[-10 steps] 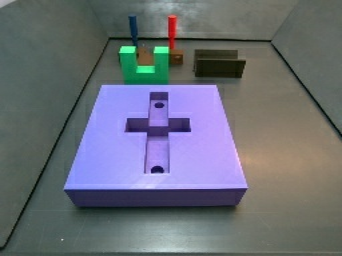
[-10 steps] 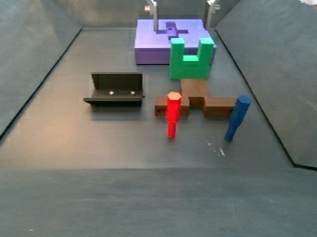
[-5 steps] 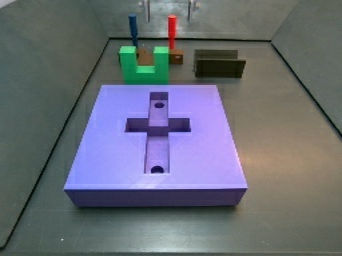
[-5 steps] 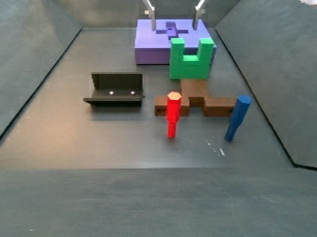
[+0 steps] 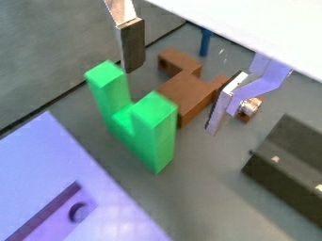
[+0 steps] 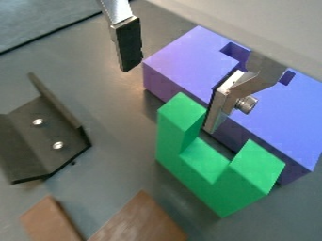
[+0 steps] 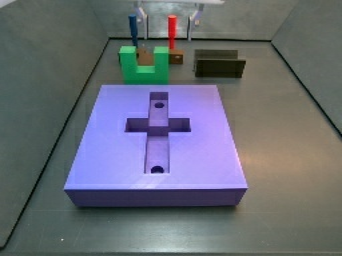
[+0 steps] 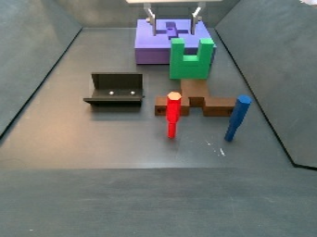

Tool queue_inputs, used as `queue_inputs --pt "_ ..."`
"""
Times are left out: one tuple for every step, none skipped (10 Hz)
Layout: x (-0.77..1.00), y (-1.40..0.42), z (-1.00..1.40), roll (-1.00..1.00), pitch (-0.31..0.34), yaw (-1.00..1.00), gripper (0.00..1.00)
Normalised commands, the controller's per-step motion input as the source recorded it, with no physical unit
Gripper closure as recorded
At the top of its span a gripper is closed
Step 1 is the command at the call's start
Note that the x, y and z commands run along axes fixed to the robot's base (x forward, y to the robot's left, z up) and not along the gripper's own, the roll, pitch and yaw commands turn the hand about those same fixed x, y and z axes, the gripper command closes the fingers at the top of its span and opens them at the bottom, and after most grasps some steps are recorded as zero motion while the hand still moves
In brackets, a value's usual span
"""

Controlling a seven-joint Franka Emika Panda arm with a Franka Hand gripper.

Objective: Pick up the green object. Move up. Move to above the board. Insert the green object.
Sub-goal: Pick up the green object.

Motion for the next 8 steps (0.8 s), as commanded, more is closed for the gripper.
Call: queue_inputs --pt "0.03 -0.21 -0.25 0.04 0.000 0.00 0.00" --pt "0.00 -0.11 -0.31 0.03 0.000 0.00 0.00" --pt "-0.03 -0.07 -0.31 0.02 0.000 0.00 0.00" --pt "-0.03 -0.01 -0.34 0.04 0.000 0.02 0.00" --pt "0.00 0.00 -0.34 0.05 0.000 0.09 0.00" --pt "0.00 0.00 -0.31 0.05 0.000 0.11 0.00" --pt "0.00 0.00 -0.28 0.07 0.000 0.10 0.00" --pt "0.00 0.03 -0.24 0.05 0.000 0.08 0.00"
